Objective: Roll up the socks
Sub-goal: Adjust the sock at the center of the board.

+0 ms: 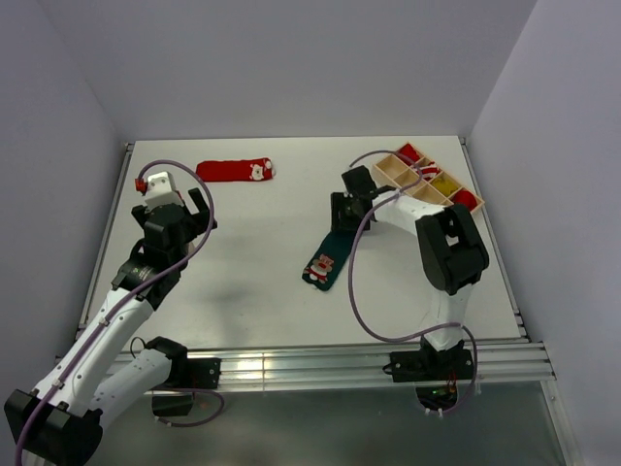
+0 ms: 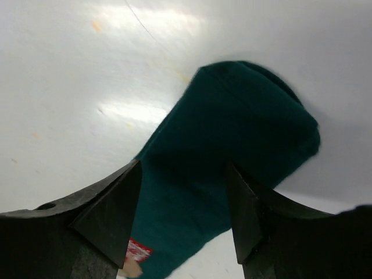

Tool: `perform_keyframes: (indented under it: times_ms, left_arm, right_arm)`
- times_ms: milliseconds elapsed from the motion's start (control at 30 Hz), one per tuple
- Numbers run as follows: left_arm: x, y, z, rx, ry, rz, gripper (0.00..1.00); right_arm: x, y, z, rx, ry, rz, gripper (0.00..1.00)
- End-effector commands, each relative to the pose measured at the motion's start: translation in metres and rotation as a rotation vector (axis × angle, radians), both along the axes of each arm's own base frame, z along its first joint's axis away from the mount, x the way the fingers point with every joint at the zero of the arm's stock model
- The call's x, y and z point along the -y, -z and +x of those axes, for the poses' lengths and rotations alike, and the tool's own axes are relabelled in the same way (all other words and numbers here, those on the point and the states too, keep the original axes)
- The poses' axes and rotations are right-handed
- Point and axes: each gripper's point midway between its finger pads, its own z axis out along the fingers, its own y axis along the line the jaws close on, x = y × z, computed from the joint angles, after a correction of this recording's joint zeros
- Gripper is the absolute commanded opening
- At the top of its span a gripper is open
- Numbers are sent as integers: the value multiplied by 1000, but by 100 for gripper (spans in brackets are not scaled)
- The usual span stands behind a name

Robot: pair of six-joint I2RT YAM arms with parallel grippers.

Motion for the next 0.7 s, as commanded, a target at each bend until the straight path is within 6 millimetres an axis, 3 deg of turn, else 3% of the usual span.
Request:
perform_keyframes:
  times_ms: [0, 33, 67, 200, 233, 333, 367, 400, 467, 500, 633, 667]
  left_arm:
    - [0, -11, 1, 46, 2, -22, 99]
    - [0, -11, 1, 46, 1, -20, 99]
    - [0, -12, 1, 48, 2, -19, 100]
    - [-1, -13, 0, 50, -1, -13, 100]
    - [-1, -12, 0, 50, -1, -11, 99]
    - [-2, -13, 0, 51, 0, -9, 99]
    - [-2, -13, 0, 51, 0, -9, 99]
    - [-2, -14, 0, 54, 0, -8, 100]
    - [-1, -14, 0, 55, 3, -10, 100]
    - [-1, -14, -1, 57, 8, -12, 99]
    - [1, -16, -1, 60, 20, -21, 99]
    - [2, -16, -2, 60, 23, -23, 100]
  right_arm:
    - [-31, -18, 30, 76, -101, 76, 66]
    - [-36, -9, 31, 61, -156, 59, 66]
    - [-49, -17, 40, 78, -198, 81, 66]
    - [-72, -18, 50, 92, -324, 9, 66]
    - [-83, -24, 48, 106, -353, 7, 66]
    - [-96, -66, 54, 231, -394, 12, 66]
    - [-98, -71, 48, 256, -413, 5, 66]
    - [-94, -97, 46, 321, -423, -10, 66]
    - [-90, -101, 29, 330, -442, -30, 66]
    - [-86, -114, 22, 351, -429, -25, 65]
    - [-71, -105, -10, 306, -418, -12, 58]
    - [-66, -92, -21, 270, -423, -14, 56]
